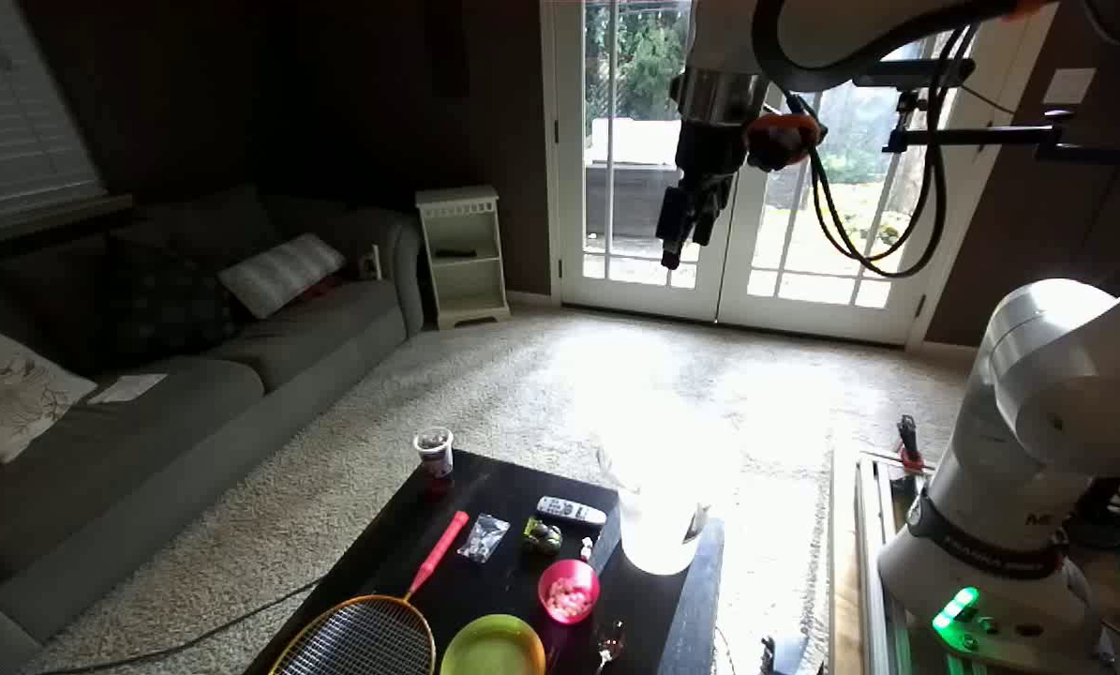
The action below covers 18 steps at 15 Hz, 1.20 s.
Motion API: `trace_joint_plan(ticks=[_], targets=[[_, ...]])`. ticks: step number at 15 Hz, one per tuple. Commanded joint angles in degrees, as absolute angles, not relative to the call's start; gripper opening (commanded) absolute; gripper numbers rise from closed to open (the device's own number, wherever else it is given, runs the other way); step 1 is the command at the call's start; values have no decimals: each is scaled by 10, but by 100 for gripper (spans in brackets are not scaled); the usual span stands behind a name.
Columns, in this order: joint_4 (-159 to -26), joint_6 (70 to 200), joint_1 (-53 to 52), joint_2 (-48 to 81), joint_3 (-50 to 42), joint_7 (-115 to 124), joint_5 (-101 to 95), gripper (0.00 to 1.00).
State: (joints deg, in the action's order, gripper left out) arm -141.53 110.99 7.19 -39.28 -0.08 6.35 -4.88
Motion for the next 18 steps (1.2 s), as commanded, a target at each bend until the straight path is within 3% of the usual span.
trace_joint_plan(ticks=[1, 9, 18], targets=[[-1414, 1109, 67, -393, -5, 66, -52, 100], [-1435, 1105, 38, -385, 23, 70, -38, 100], [-1501, 1226, -155, -265, 165, 63, 43, 100]])
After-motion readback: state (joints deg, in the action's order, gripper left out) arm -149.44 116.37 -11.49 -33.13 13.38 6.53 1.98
